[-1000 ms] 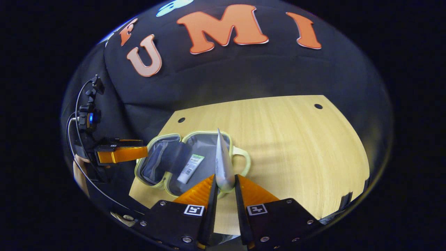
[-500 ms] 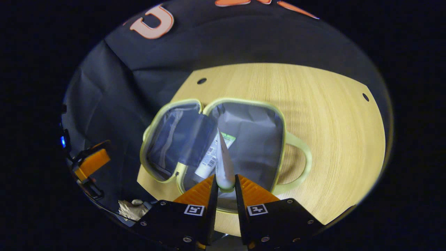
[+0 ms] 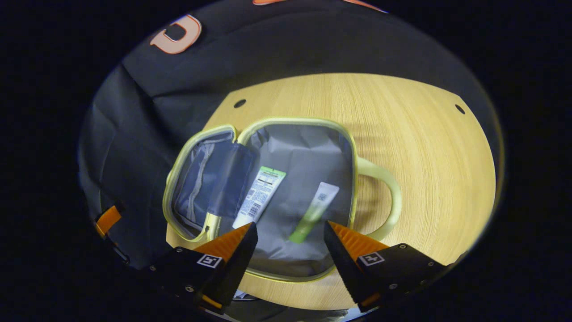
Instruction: First open the suitcase, pack the skin care products into it, and then close the suitcase.
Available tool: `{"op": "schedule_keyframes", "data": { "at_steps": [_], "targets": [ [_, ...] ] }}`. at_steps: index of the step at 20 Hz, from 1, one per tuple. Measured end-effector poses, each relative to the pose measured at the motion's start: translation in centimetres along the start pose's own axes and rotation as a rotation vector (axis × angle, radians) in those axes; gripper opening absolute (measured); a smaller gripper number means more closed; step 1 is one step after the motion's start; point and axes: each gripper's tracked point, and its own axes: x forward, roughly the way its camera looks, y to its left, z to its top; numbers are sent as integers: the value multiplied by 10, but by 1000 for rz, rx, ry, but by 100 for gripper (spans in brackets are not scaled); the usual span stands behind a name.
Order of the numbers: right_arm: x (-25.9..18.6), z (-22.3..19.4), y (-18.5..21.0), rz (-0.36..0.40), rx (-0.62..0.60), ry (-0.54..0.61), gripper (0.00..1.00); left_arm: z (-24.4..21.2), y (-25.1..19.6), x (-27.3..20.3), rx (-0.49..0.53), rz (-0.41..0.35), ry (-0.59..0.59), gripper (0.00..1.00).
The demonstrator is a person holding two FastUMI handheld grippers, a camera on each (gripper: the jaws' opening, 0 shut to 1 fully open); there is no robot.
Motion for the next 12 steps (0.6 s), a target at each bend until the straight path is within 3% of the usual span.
{"op": "schedule_keyframes", "data": {
  "at_steps": [4, 7, 12],
  "targets": [
    [-45, 35, 5, 31, 22, -267, 96, 11, 36, 10, -57, 8, -40, 98],
    [-85, 53, -7, -8, 36, -445, 96, 17, 73, 28, -126, 9, -51, 98],
    [-135, 36, -37, -100, 116, -528, 95, 11, 123, 73, -365, -70, -25, 98]
  ]
}}
